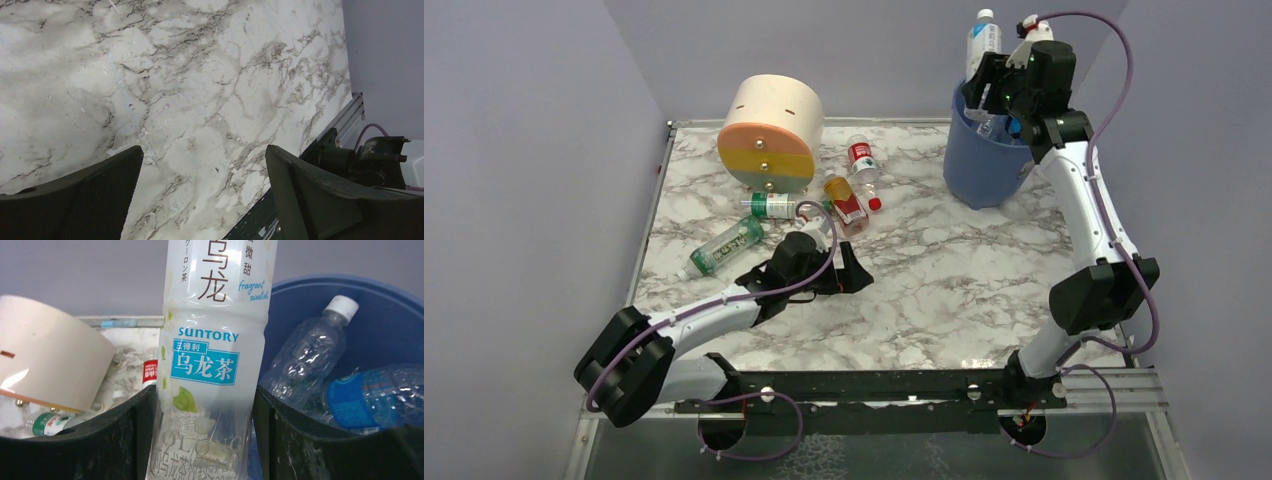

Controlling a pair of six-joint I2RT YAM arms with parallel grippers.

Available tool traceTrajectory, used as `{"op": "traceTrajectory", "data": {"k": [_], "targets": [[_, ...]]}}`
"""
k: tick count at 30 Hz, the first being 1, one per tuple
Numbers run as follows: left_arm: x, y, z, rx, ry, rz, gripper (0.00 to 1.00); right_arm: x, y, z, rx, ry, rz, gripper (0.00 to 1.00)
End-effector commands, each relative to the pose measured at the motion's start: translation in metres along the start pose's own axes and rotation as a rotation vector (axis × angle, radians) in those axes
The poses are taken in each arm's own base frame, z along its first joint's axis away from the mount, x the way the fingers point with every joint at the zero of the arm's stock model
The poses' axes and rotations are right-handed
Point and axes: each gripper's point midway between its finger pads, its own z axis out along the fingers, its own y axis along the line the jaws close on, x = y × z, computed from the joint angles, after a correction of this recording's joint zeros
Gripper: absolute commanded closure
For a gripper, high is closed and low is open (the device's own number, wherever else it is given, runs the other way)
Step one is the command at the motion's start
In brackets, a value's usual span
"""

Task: Put the plastic bottles in the bin
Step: Place the plastic bottle in the trash bin.

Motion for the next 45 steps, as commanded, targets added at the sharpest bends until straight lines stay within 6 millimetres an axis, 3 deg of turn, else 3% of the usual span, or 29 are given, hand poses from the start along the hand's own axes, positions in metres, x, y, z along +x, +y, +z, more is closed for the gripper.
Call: {"op": "traceTrajectory", "data": {"k": [1,8,20,27,37,45], "targets": [[-0.024,-0.024,-0.01,0.053,-0.06,0.036,0.01,-0.016,-0.013,0.009,-0.013,-0.025,0.028,0.33],[-0.034,-0.036,-0.023,0.072,-0.086,0.046,0.01,-0.008,-0.06,0.028,0.053,0.002,0.089,0.34],[-0.048,-0.053,-0.042,0.107,-0.133,0.053,0.01,0.013,-0.074,0.029,0.111,0.038,0.107,0.3],[-0.048,-0.054,-0.044,0.11,-0.134,0.051,0.01,0.011,-0.079,0.024,0.142,0.034,0.103,0.18],[-0.048,-0.053,-0.048,0.108,-0.144,0.05,0.01,0.0,-0.065,0.006,0.094,0.01,0.127,0.08],[-0.05,-0.056,-0.052,0.118,-0.152,0.046,0.01,-0.005,-0.028,-0.025,-0.042,-0.002,0.152,0.08]]}}
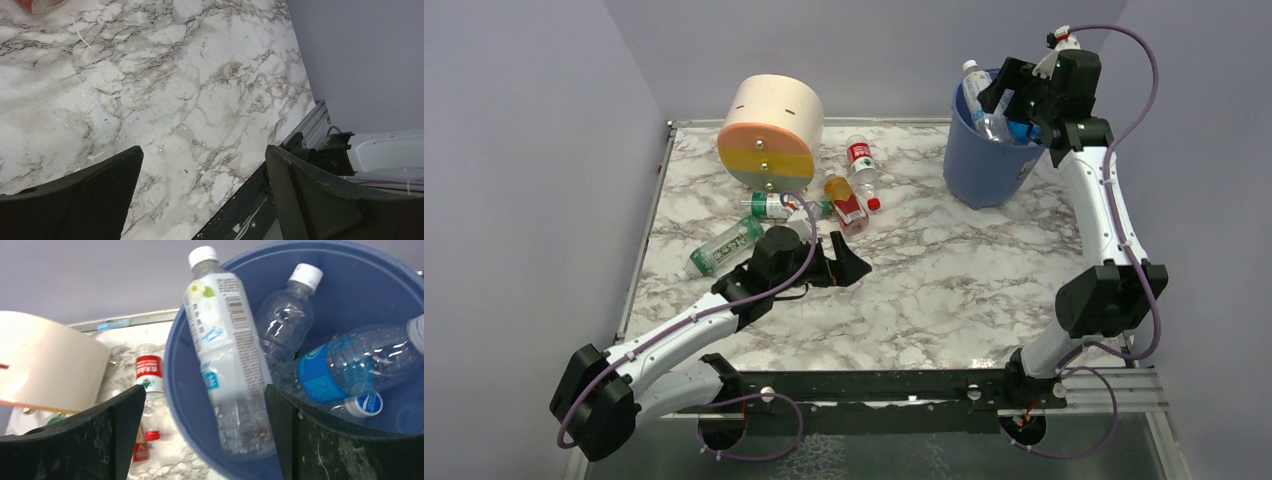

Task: Put the plastic bottles in the bin
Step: Place the plastic bottle in the trash bin, then pick up the plastic bottle at the center of the board.

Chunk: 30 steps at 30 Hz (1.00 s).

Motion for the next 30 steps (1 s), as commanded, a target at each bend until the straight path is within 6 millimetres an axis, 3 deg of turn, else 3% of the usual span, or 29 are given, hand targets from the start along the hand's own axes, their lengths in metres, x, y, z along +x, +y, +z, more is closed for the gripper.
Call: {"op": "traceTrajectory", "data": {"k": [1,8,16,24,30], "targets": [[-0.014,-0.011,-0.007,0.022,-0.049,0.011,0.01,-0.007,0.037,-0.03,-0.132,-0.024,0.008,0.08],[-0.011,-0.007,-0.014,0.014,-0.059,-0.001,0.01,0.016,0.092,-0.047,-0.254,0.031,-0.047,0.08],[-0.009,-0.003,-0.028,-0.003,-0.08,-0.017,0.01,0.066,0.164,-0.064,-0.391,0.126,-0.135,0.05],[-0.007,-0.002,-0.035,-0.002,-0.09,-0.031,0.01,0.122,0.199,-0.075,-0.46,0.231,-0.188,0.0],[-0.006,0.0,-0.039,-0.005,-0.101,-0.038,0.01,0.162,0.199,-0.061,-0.444,0.318,-0.202,0.0]]}}
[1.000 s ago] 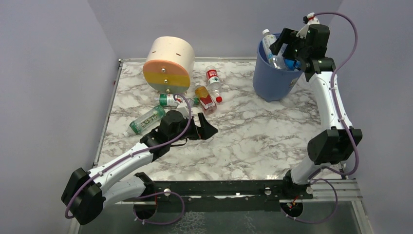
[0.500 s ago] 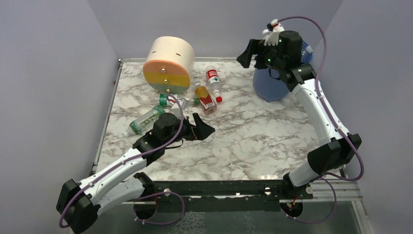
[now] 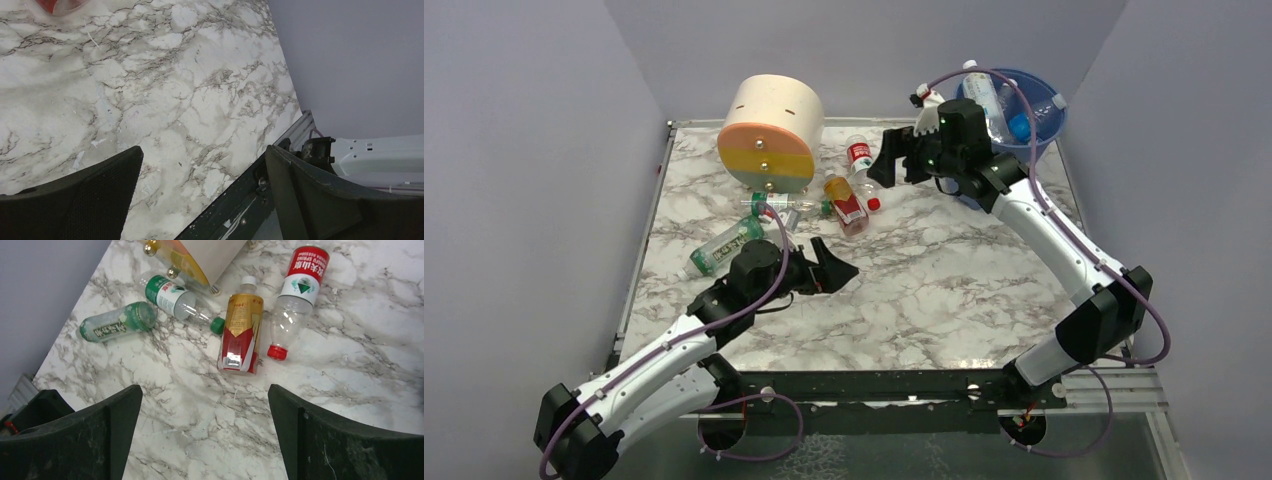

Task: Put the plastic bottles in the bin
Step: Pick up the plastic bottle at the center of the board.

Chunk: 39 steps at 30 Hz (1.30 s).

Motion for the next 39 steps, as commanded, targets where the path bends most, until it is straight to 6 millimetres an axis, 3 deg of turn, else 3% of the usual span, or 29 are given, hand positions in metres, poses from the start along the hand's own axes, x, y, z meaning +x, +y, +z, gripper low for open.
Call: {"op": "traceTrajectory", "data": {"k": [1,6,11,16,26,39], "targets": [[-0.001,0.005,-0.003,-0.018,-0.023,-0.01,0.01,0.021,-0.007,0.012,0.032,0.056,-0.003,0.0],[-0.002,0.012,0.0,-0.043,-0.033,0.002,0.01,0.04,-0.025,0.04,0.077,0.106,-0.004,0.01],[-0.013,0.015,-0.005,-0.081,-0.078,0.021,0.01,0.059,-0.05,0.08,0.145,0.164,-0.015,0.01],[-0.022,0.018,-0.009,-0.125,-0.101,0.053,0.01,0.063,-0.069,0.117,0.2,0.167,-0.016,0.01],[-0.017,0.018,-0.001,-0.113,-0.072,0.034,0.01,0.052,-0.1,0.167,0.304,0.108,-0.005,0.09],[-0.02,0.015,-0.006,-0.125,-0.069,0.047,0.01,0.051,-0.135,0.214,0.345,0.074,0.037,0.1]]}}
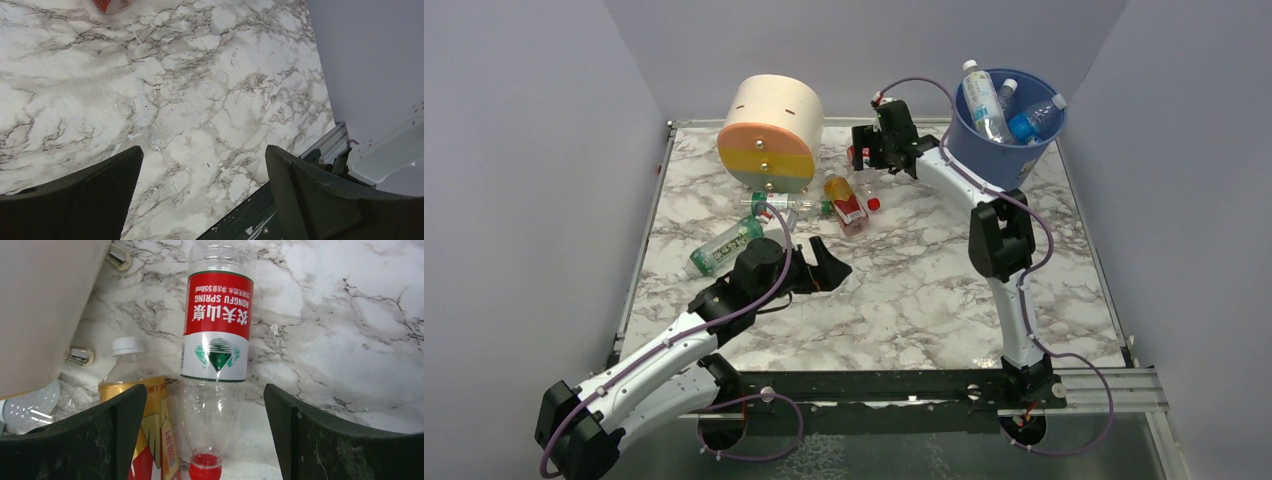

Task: Put the plastic bottles in the bin
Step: Pick up the plastic bottle at the center of the board.

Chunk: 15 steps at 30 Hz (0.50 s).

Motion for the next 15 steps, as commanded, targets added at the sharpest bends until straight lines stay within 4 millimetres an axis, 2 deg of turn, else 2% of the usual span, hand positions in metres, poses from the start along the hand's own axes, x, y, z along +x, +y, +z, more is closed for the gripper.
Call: {"op": "traceTrajectory", "data": {"k": [1,9,15], "targets": [[-0.018,-0.01,-0.007,0.013,-0.048,0.018,0.01,-0.011,-0.01,0.019,0.03,-0.05,0.027,0.11],[-0.017,-0.011,-0.003,0.013,-0.038,0.021,0.01,0.012,-0.008,0.042,-0.003,-0.008,0.034,0.14],[-0.016,-0.01,-0.002,0.01,-0.037,0.023,0.01,0.031,-0.007,0.047,-0.018,0.022,0.049,0.19]]}}
